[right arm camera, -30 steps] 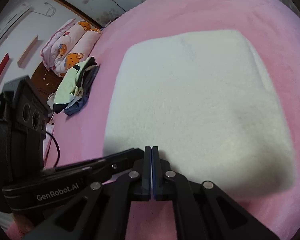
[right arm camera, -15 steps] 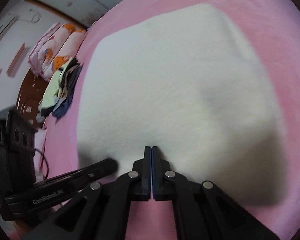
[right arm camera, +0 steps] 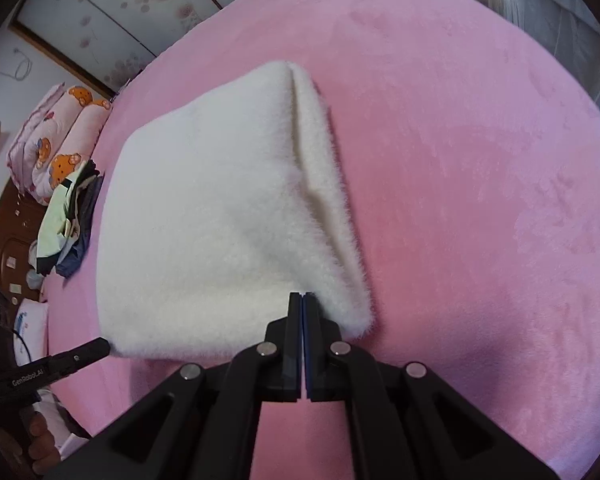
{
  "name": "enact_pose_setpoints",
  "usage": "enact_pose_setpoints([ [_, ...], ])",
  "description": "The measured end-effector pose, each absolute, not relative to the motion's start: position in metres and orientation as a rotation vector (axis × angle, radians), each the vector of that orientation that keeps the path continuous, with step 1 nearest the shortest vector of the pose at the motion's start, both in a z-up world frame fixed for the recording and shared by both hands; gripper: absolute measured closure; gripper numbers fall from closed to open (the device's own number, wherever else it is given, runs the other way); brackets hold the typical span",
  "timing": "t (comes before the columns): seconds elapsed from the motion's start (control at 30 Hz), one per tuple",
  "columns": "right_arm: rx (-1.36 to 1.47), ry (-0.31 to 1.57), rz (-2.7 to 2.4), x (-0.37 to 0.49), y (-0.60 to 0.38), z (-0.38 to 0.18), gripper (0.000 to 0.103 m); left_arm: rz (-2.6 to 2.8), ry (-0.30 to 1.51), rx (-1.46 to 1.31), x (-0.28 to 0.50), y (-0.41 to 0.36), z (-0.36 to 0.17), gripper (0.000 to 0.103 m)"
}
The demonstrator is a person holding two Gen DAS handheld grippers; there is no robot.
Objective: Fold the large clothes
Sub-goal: 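Press and smooth the folded white bundle flat with both tools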
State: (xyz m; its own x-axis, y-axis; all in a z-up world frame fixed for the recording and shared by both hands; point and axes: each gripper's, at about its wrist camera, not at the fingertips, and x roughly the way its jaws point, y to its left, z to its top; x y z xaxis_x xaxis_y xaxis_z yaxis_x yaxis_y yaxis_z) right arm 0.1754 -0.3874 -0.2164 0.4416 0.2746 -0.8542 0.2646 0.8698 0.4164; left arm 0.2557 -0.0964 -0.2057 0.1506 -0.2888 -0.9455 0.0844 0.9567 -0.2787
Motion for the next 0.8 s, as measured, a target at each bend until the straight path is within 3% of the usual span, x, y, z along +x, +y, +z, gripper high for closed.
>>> enact_pose_setpoints([
  [0.23,0.567,1.007,0.224,0.189,-0.346,-0.183,0.103,-0.377,1.308,-0.063,0.274,-0.119,-0.176,0.101],
  [0.5,0.589,1.075,0.263,0.233,-0.298,-0.215,0.103,-0.386,1.315,-0.135,0.330,-0.132,-0.203,0.101],
  [0.8,0.585,1.002,0.278,0.308,-0.295,-0.221,0.103,-0.398,1.241,-0.186,0.400,-0.135,-0.211,0.101],
])
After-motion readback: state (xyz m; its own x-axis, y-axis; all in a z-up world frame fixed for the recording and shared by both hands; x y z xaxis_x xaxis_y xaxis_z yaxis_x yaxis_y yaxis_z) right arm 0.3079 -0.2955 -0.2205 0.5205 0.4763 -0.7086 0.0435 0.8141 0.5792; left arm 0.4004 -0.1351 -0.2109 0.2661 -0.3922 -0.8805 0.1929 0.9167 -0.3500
